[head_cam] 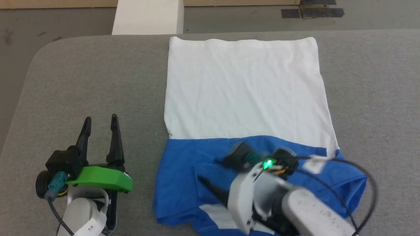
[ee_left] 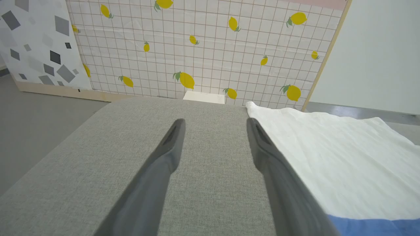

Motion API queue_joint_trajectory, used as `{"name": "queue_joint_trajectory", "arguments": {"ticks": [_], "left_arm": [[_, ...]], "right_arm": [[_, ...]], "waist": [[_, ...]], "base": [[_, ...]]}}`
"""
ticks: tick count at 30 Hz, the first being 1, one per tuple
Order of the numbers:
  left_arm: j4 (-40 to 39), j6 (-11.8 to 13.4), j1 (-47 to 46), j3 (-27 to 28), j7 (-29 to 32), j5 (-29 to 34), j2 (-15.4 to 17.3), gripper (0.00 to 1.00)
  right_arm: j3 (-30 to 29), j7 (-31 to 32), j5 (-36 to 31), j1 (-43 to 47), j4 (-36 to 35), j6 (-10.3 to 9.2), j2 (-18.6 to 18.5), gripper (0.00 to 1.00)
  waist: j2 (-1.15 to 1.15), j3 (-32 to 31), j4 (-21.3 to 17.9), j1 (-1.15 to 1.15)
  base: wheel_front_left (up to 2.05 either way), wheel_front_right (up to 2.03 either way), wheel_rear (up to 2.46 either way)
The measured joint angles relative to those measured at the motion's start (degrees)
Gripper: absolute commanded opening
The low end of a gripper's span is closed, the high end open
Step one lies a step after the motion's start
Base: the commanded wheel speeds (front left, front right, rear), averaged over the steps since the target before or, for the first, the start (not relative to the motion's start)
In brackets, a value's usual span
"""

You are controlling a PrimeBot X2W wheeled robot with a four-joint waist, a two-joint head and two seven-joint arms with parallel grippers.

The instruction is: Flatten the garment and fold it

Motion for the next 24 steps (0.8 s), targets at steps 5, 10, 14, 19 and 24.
{"name": "queue_joint_trajectory", "arguments": {"ticks": [5,10,14,19,24], "left_arm": [[-0.4,-0.7,-0.7,-1.7,1.1,0.8,1.9,1.0],[-2.0,-2.0,-6.1,-4.1,4.6,0.9,6.0,1.0],[-2.4,-2.5,-12.6,-6.9,9.2,0.3,10.4,1.0],[-0.8,-2.6,-24.0,-12.7,20.1,-5.3,17.3,1.0],[3.8,-2.7,-35.7,-12.5,32.8,-11.7,21.5,1.0]], "right_arm": [[-10.9,-9.0,-0.8,2.1,-7.9,0.0,1.2,1.0],[-21.9,-15.6,-4.0,6.4,-15.3,-0.01,2.8,1.0],[-27.4,-18.1,-5.3,7.9,-18.6,0.0,4.1,1.0],[-32.7,-20.2,-6.1,8.1,-20.6,0.0,4.9,1.0],[-35.2,-21.5,-5.7,8.0,-21.7,-0.01,5.1,1.0]], "waist": [[0.0,0.4,-1.7,0.0],[0.0,2.1,-3.9,0.0],[0.0,4.5,-5.5,0.0],[0.0,8.8,-7.9,0.01],[0.0,13.6,-10.6,0.01]], "base": [[0.0,0.0,0.0],[0.0,0.0,0.0],[0.0,0.0,0.0],[0.0,0.0,0.0],[0.0,0.0,0.0]]}}
